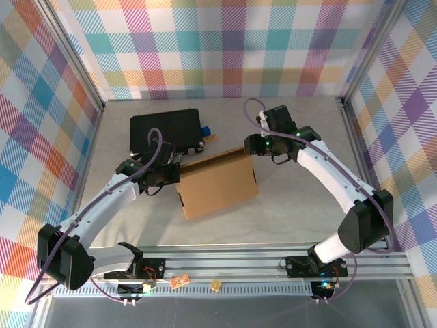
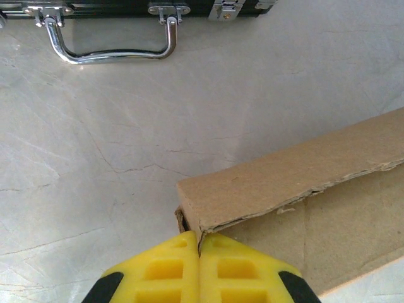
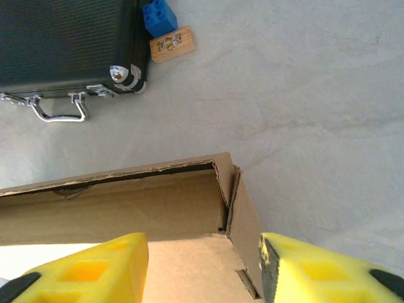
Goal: Fold the paper box
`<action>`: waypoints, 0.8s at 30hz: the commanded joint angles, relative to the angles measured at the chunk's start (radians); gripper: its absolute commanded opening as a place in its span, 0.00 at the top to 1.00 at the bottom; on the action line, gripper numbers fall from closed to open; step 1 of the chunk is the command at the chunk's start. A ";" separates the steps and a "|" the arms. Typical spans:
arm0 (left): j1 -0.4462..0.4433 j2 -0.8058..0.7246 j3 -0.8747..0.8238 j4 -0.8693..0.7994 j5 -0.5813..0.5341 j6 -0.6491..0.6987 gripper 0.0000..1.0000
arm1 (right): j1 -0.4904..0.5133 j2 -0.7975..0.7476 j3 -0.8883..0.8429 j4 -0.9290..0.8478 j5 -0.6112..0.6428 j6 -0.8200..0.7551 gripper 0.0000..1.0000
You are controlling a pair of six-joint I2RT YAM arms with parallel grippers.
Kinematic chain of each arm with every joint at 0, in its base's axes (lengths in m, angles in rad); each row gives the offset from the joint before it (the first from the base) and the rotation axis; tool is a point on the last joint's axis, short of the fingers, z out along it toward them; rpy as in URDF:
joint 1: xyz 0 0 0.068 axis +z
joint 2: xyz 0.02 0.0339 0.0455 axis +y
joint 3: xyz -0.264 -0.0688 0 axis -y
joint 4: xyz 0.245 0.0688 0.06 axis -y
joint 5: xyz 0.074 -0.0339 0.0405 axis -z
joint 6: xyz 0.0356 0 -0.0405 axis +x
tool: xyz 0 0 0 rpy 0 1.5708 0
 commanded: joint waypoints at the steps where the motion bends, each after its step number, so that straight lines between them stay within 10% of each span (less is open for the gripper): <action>1: -0.015 -0.026 -0.006 -0.005 -0.046 -0.001 1.00 | -0.003 -0.041 0.052 -0.073 -0.010 0.205 0.44; 13: -0.059 -0.057 -0.021 0.031 -0.100 -0.010 1.00 | -0.026 -0.011 -0.102 0.158 -0.385 1.168 0.17; 24: -0.089 -0.073 -0.037 0.041 -0.120 -0.022 1.00 | 0.004 0.005 -0.161 0.174 -0.424 1.367 0.09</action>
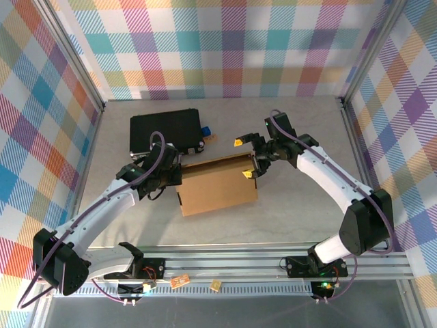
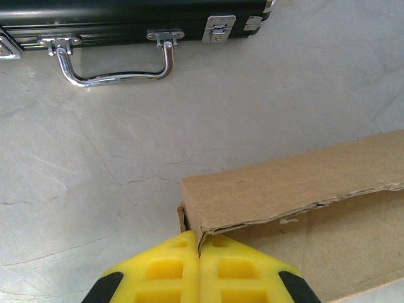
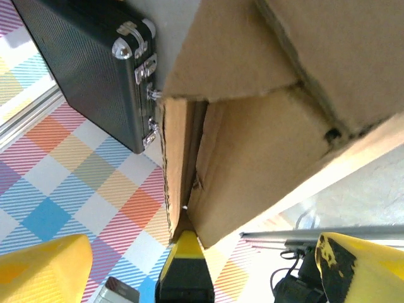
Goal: Fold the paper box
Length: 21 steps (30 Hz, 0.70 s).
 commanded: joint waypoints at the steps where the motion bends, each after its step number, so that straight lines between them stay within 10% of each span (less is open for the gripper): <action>1: -0.019 -0.026 -0.015 0.013 -0.028 -0.014 1.00 | 0.011 0.022 -0.027 0.050 -0.040 0.100 0.09; 21: -0.130 -0.127 -0.048 0.099 -0.148 -0.040 1.00 | 0.020 0.014 -0.136 0.055 0.028 0.025 0.32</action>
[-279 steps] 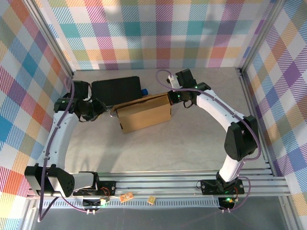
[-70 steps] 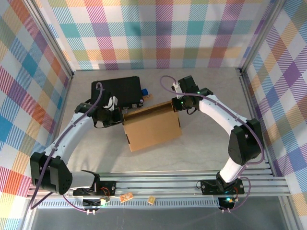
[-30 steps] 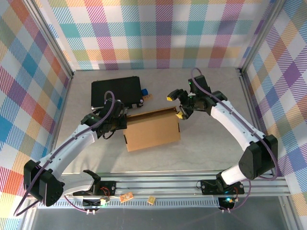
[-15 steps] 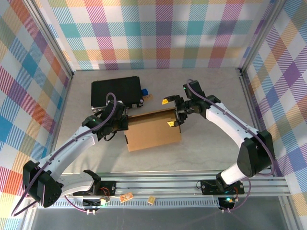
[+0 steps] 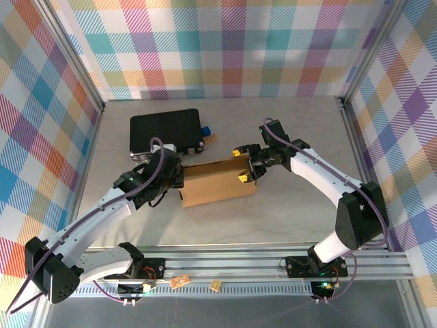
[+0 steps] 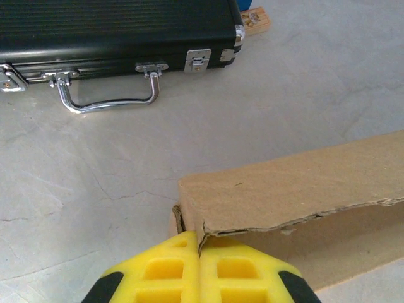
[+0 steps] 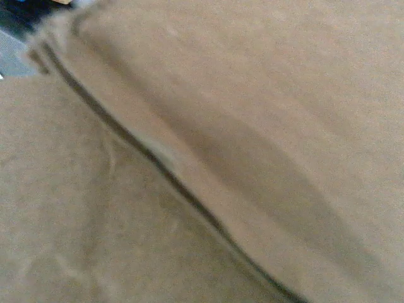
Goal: Fold the paper box
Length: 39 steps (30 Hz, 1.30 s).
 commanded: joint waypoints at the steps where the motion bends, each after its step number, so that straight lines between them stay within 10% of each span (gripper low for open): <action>1: -0.033 -0.048 -0.025 0.060 -0.040 -0.013 1.00 | 0.007 -0.038 -0.063 -0.007 0.059 -0.006 0.34; 7: -0.057 -0.082 -0.050 0.039 -0.021 -0.044 0.98 | 0.007 -0.071 -0.123 0.040 0.106 -0.039 0.40; 15: -0.063 -0.152 -0.013 -0.052 0.048 -0.169 0.63 | 0.007 -0.084 -0.157 0.065 0.111 -0.066 0.43; 22: -0.057 -0.238 0.070 -0.230 0.000 -0.673 0.26 | 0.007 -0.092 -0.180 0.085 0.105 -0.067 0.45; 32: -0.010 -0.167 0.034 -0.172 0.231 -1.297 0.23 | 0.007 -0.085 -0.182 0.092 0.097 -0.078 0.46; 39: 0.041 -0.175 -0.096 0.046 0.194 -1.383 0.24 | 0.007 -0.088 -0.187 0.091 0.089 -0.083 0.46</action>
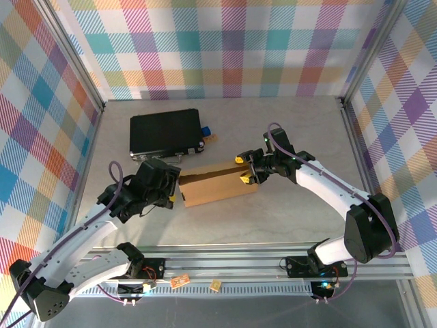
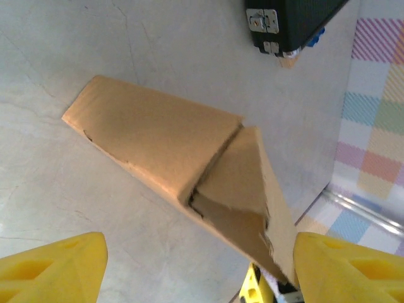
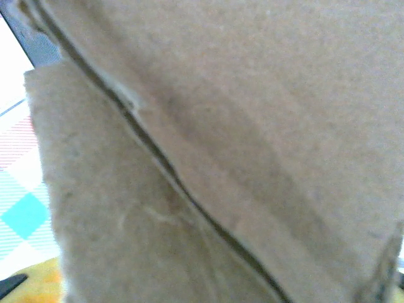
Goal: Fold the paper box
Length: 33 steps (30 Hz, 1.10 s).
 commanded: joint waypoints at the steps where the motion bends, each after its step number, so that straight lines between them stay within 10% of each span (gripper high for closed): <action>1: 0.035 0.001 -0.033 0.139 0.015 -0.100 0.24 | 0.003 0.016 -0.039 -0.053 0.037 -0.019 0.46; 14: 0.040 -0.022 -0.154 0.233 0.041 -0.137 0.45 | 0.002 0.016 -0.042 -0.050 0.034 -0.020 0.47; 22: 0.041 -0.036 -0.208 0.226 0.036 -0.141 0.87 | 0.003 0.011 -0.046 -0.057 0.037 -0.022 0.47; 33: 0.041 -0.040 -0.232 0.202 0.036 -0.141 0.90 | -0.017 -0.005 0.058 -0.207 0.033 -0.177 0.28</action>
